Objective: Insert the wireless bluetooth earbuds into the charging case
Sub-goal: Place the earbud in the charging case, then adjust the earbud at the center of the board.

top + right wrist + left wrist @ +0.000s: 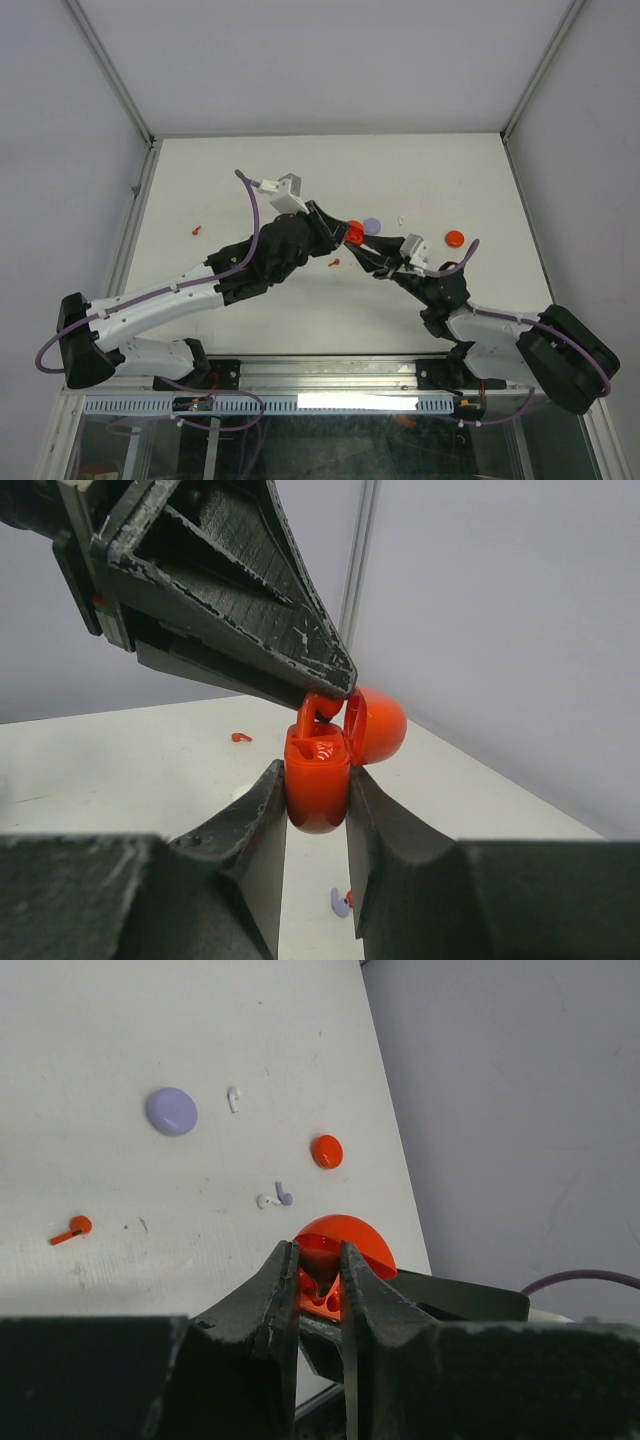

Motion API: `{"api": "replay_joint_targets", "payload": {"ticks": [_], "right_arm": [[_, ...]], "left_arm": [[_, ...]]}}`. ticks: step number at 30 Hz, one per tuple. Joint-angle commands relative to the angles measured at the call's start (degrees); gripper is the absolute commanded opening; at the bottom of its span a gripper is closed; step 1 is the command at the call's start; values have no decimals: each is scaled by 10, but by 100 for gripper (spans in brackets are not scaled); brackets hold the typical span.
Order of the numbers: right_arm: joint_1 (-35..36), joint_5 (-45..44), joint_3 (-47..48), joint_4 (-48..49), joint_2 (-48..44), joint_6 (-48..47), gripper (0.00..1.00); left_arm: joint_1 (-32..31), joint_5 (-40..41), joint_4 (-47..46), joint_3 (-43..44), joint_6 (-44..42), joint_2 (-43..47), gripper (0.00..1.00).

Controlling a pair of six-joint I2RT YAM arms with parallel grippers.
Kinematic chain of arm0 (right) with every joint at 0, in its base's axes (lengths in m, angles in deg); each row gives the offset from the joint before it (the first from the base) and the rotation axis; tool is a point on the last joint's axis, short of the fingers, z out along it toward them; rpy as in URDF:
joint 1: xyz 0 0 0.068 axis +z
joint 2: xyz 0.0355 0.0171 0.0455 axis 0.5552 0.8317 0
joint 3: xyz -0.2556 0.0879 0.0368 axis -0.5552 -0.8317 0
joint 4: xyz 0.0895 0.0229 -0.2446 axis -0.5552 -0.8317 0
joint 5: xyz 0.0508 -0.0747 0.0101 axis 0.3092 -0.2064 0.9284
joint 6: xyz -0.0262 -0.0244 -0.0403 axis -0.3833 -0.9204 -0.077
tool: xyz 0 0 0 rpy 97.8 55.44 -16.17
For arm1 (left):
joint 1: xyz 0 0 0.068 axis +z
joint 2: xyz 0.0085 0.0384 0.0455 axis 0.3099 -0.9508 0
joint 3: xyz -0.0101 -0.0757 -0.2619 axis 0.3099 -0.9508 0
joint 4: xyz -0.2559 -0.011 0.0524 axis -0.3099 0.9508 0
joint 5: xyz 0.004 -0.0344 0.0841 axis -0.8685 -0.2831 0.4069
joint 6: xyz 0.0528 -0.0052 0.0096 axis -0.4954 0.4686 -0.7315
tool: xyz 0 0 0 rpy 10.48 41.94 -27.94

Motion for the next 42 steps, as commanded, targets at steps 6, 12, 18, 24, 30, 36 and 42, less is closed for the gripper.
{"api": "replay_joint_targets", "payload": {"ticks": [6, 12, 18, 24, 30, 36, 42], "right_arm": [[2, -15, -1, 41, -13, -13, 0], [2, -20, -3, 42, -14, -15, 0], [2, -26, -2, 43, -14, -15, 0], [1, -37, -8, 42, -14, -17, 0], [1, -42, -16, 35, -21, -17, 0], [1, -47, -28, 31, -29, -12, 0], [1, -45, -39, 28, -39, -10, 0]], "left_arm": [[-39, 65, 17, 36, -18, -23, 20], [-51, 83, 22, 38, -18, -20, 33], [-52, 88, 22, 27, -12, -7, 47], [-52, 124, 43, 18, -18, 27, 59], [-32, 161, 122, 22, -18, 54, 67], [47, 110, 166, -2, -28, 68, 70], [165, 47, 194, -52, -31, 75, 71]]}}
